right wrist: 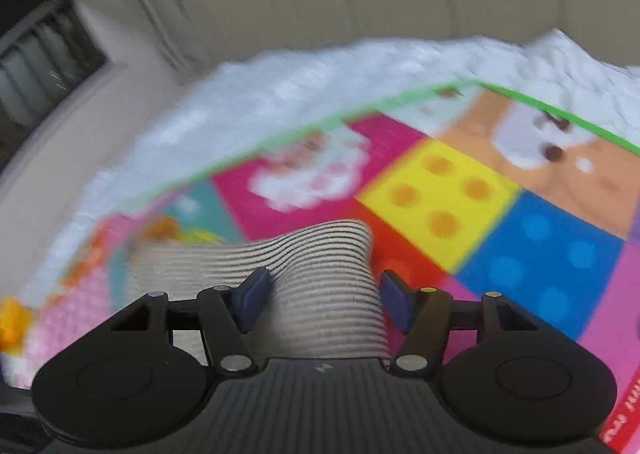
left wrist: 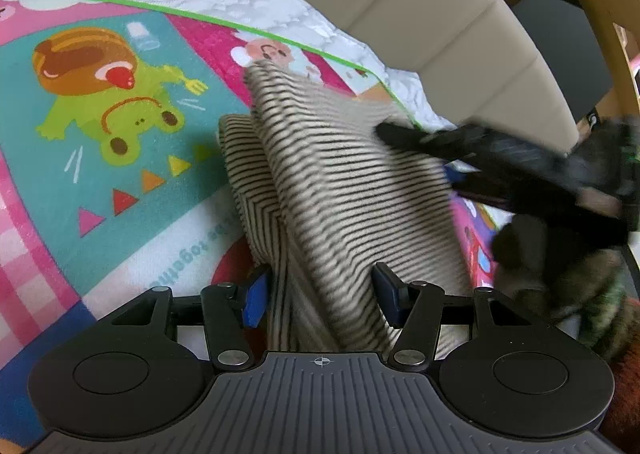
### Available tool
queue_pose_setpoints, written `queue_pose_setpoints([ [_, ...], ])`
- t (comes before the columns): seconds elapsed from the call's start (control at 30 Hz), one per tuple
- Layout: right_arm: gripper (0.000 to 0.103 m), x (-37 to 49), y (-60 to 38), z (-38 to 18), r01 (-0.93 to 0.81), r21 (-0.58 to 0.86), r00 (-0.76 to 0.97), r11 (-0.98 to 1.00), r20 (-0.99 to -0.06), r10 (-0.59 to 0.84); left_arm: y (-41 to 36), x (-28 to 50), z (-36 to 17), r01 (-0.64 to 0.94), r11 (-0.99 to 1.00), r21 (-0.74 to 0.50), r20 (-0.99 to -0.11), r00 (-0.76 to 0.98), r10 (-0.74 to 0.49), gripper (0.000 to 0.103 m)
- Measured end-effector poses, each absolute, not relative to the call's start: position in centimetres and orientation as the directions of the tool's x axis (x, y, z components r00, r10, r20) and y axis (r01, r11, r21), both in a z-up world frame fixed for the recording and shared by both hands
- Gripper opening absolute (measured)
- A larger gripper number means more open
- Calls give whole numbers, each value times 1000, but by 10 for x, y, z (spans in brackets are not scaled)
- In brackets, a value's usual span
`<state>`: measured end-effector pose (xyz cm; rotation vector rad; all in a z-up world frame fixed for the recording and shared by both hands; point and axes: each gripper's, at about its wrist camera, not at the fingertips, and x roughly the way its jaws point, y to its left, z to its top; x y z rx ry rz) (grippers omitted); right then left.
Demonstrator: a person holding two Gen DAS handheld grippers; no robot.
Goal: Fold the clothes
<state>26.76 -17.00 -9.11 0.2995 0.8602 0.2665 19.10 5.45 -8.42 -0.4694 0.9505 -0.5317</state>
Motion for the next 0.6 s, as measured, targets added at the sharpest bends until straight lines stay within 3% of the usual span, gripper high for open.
queue_pose_setpoints([
  [0.23, 89, 246, -186, -91, -72, 373, 638, 925, -696, 330, 55, 191, -84, 221, 776, -590, -631, 473, -615, 62],
  [0.43, 95, 203, -201, -79, -97, 317, 650, 943, -698, 301, 69, 187, -71, 222, 743, -632, -563, 527, -637, 60],
  [0.53, 96, 185, -198, -79, -139, 258, 663, 956, -693, 283, 73, 187, -59, 232, 726, -647, -513, 572, -640, 74],
  [0.6, 96, 180, -193, -80, -163, 234, 664, 959, -693, 282, 62, 194, -50, 263, 762, -592, -525, 591, -612, 73],
])
